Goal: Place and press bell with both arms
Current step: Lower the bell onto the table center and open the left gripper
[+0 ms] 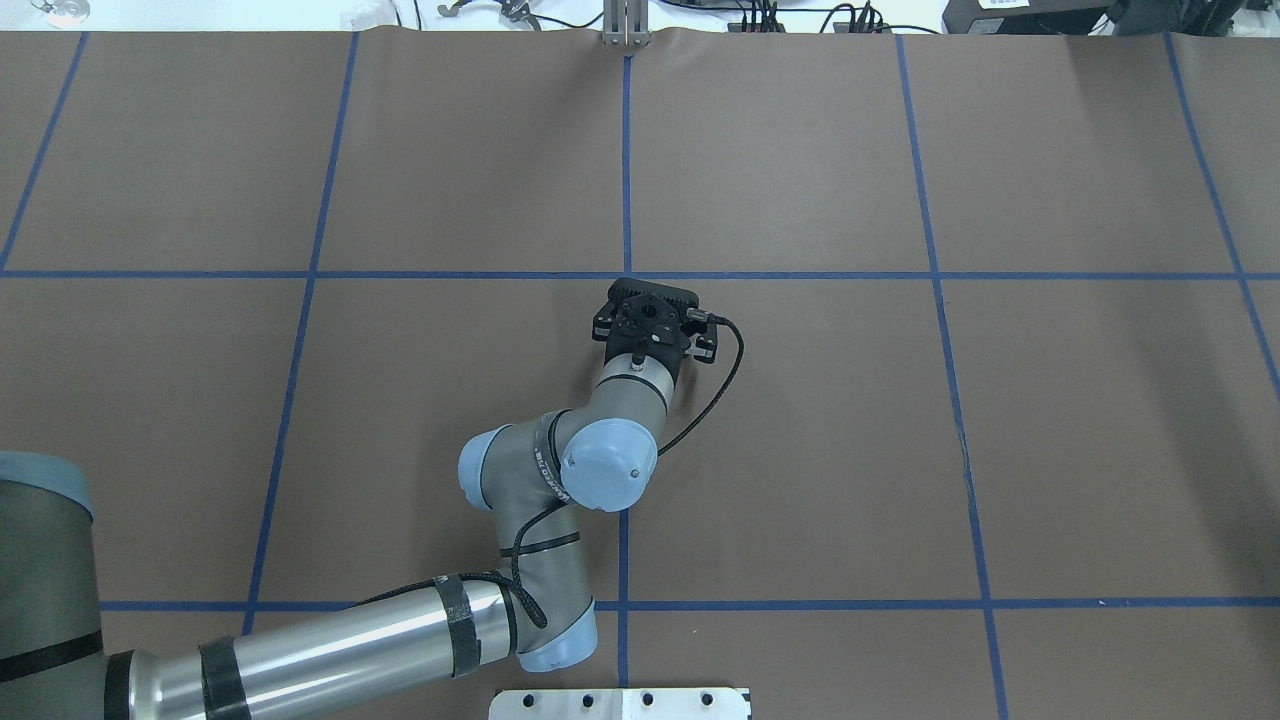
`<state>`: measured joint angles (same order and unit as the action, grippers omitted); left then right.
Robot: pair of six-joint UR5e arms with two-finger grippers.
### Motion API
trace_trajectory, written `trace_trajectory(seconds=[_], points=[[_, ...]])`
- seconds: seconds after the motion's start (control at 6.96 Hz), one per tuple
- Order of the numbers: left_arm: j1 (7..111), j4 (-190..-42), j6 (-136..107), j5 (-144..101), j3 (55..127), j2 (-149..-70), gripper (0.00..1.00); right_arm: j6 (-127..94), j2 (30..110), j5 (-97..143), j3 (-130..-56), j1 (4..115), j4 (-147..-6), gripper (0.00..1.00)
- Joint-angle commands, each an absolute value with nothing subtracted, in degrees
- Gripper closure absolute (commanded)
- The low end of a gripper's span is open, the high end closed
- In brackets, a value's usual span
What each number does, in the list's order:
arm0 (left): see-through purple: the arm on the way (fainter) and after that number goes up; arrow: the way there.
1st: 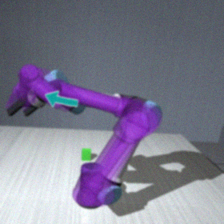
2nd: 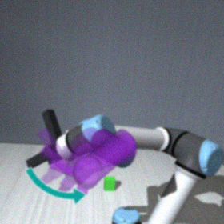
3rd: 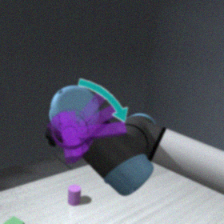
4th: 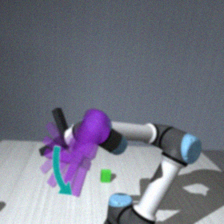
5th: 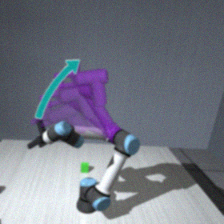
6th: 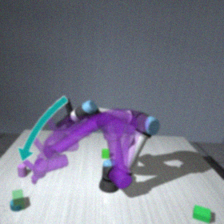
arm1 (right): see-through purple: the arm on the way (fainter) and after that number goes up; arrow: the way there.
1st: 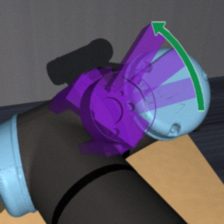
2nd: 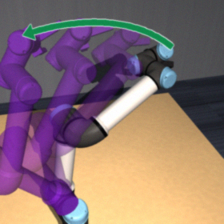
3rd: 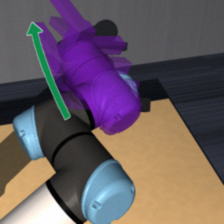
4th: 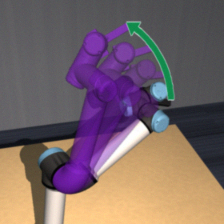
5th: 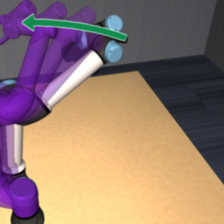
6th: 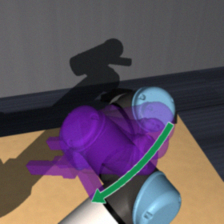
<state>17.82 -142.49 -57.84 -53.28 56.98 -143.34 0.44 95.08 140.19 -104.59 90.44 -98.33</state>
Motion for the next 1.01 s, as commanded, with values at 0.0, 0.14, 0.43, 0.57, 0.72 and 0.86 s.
trace_trajectory(seconds=[0.0, 0.14, 0.43, 0.57, 0.72, 0.86], points=[[17.75, -142.91, -58.01, -53.26, 57.39, -143.17, 0.00, 0.44, 95.01, 140.19, -104.59, 90.44, -98.26, 0.00], [17.93, -142.91, -57.92, -53.44, 57.74, -143.26, 0.00, 0.44, 95.01, 140.10, -104.59, 90.44, -98.26, 0.00], [21.42, -141.69, -53.74, -58.40, 61.85, -143.70, 0.00, 0.44, 93.70, 140.10, -104.59, 90.35, -98.44, 0.00], [25.10, -138.03, -52.57, -63.75, 63.09, -143.79, 0.00, 0.44, 92.73, 140.10, -104.68, 90.18, -98.61, 0.00], [30.27, -130.33, -51.86, -73.21, 65.72, -143.79, 0.00, 0.27, 89.85, 139.58, -104.59, 88.52, -98.70, 0.00], [35.80, -121.73, -50.12, -84.00, 70.35, -143.27, 0.00, -1.13, 88.69, 139.92, -104.68, 88.16, -98.61, 0.00]])
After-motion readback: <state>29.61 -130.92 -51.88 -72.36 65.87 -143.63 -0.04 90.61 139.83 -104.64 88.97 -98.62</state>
